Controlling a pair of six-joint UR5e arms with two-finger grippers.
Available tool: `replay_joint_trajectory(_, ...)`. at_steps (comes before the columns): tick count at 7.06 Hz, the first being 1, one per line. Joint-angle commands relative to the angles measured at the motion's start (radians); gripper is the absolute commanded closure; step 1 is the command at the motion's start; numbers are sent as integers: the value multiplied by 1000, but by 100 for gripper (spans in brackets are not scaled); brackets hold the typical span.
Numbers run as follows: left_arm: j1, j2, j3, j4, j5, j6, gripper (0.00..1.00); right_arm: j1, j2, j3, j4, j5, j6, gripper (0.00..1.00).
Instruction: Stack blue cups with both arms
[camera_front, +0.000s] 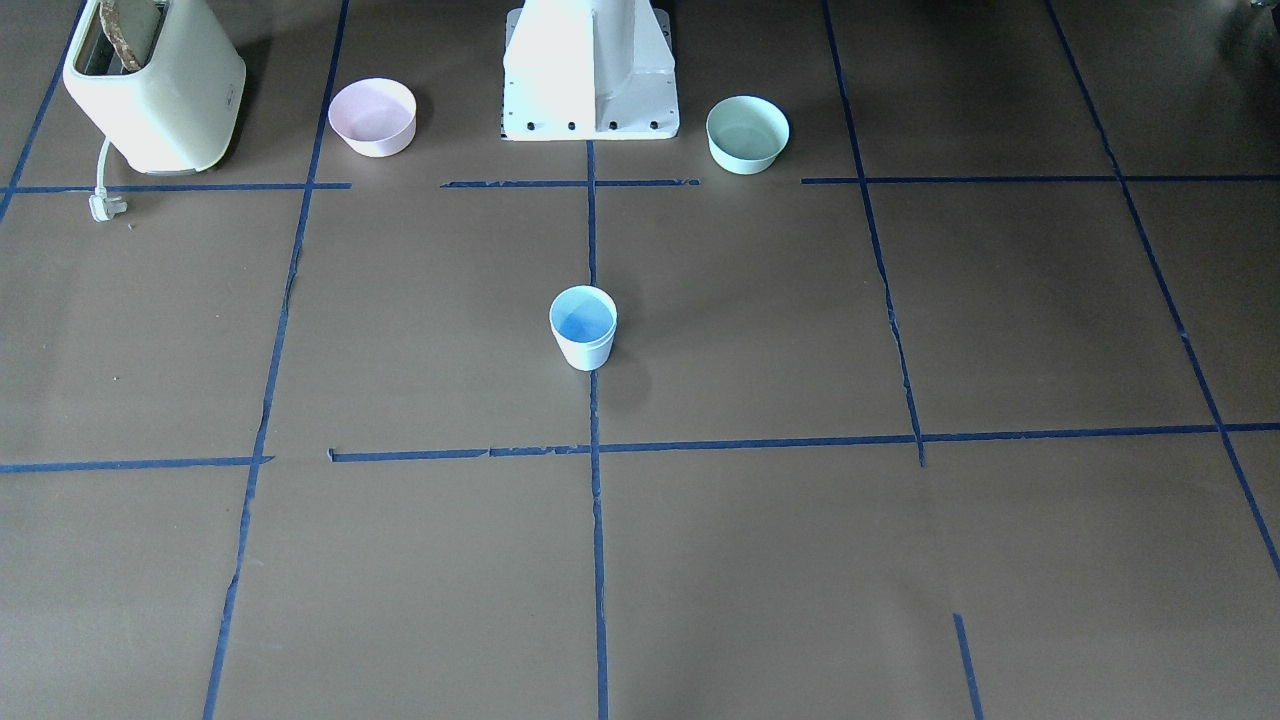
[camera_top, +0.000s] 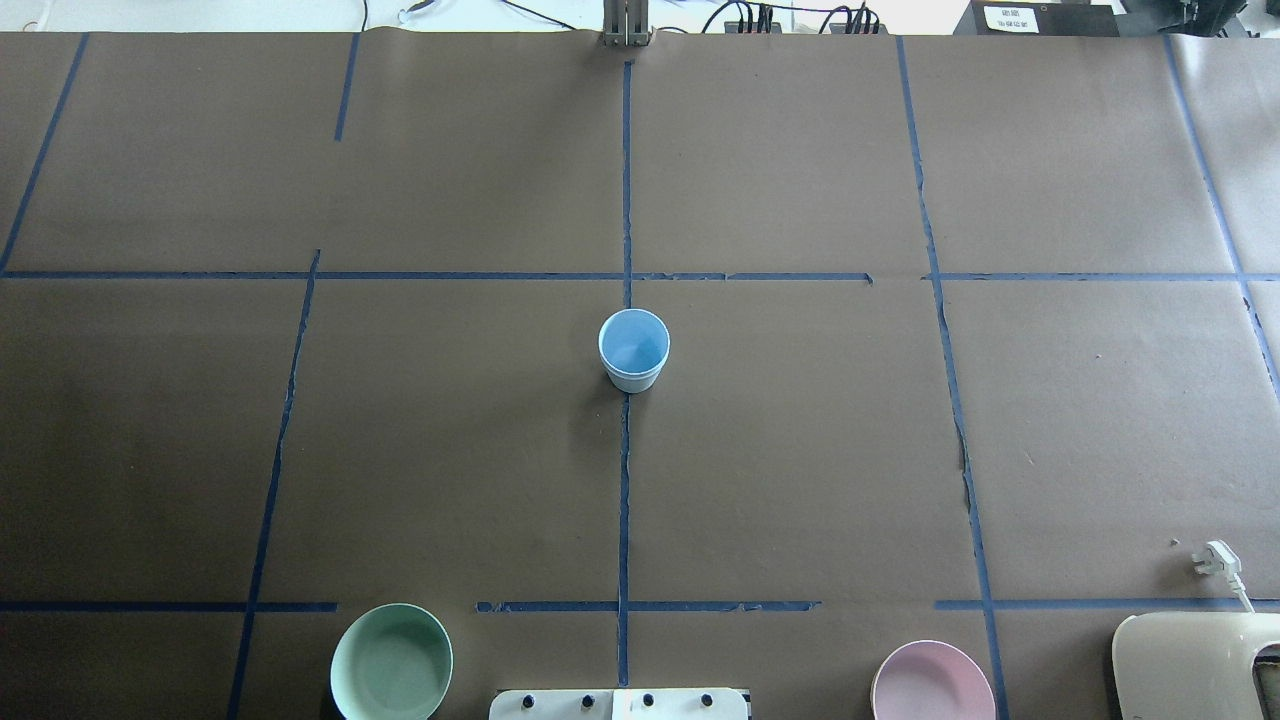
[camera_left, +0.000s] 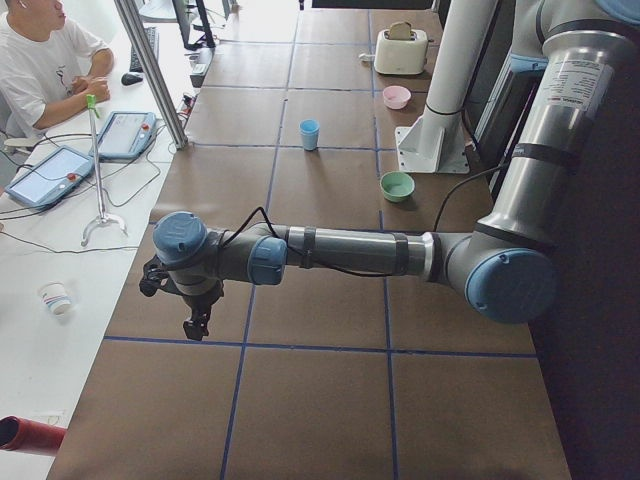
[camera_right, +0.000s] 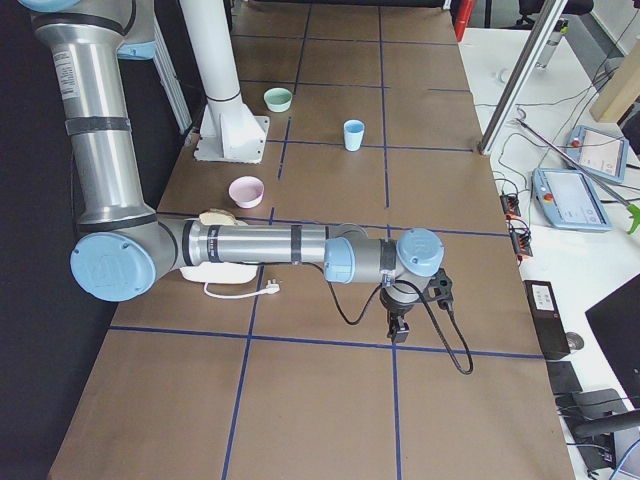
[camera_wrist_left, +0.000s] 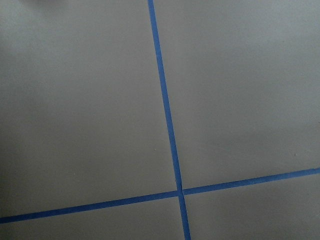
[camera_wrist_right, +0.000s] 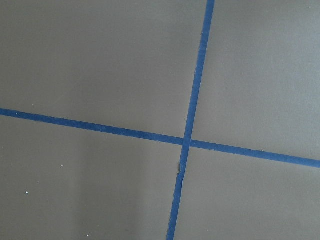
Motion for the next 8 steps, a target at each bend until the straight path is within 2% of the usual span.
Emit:
replay_joint_trajectory(1,66,-4,8,3,-1,72,0,-1,31,-8,-1,-3,-1,0)
replay_joint_trajectory(5,68,39,-17,-35,5,70,0,-5,28,-25,8,0,6,0)
replay_joint_trajectory(8,68,75,-20,-43,-5,68,0,-5,16,-41,58,1,8,0)
